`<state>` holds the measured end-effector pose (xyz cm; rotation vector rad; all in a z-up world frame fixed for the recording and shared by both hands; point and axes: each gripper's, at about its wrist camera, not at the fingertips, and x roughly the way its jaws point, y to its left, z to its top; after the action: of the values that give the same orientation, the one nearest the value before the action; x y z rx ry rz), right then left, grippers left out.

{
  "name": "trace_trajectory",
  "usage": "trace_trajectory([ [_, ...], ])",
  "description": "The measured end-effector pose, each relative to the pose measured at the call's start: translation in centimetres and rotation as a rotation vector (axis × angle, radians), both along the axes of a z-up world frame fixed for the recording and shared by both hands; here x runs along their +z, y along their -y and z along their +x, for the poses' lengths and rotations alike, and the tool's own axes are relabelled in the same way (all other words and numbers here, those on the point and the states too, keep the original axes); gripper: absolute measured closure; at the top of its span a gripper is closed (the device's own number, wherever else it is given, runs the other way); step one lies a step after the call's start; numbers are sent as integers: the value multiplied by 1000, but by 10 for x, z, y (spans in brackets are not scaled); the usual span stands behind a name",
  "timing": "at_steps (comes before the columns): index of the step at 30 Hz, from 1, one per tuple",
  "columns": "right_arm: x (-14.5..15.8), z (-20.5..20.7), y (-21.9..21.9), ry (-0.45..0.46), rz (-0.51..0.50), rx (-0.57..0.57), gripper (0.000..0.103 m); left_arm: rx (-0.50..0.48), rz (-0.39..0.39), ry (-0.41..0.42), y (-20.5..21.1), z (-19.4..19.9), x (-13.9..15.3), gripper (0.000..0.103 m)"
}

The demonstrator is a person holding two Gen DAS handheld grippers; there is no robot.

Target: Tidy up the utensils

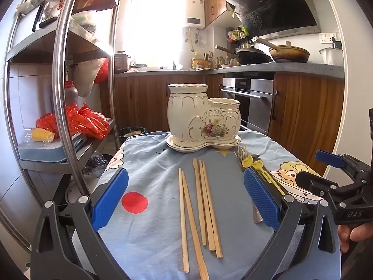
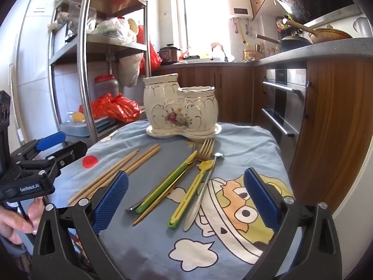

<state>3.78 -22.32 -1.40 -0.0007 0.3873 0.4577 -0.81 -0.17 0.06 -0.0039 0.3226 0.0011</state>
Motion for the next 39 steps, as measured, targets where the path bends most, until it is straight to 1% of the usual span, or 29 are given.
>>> trace_trajectory([
  [39,1,-1,-1,8,-8,0,5,-1,13,-19,3,2,-4,5],
])
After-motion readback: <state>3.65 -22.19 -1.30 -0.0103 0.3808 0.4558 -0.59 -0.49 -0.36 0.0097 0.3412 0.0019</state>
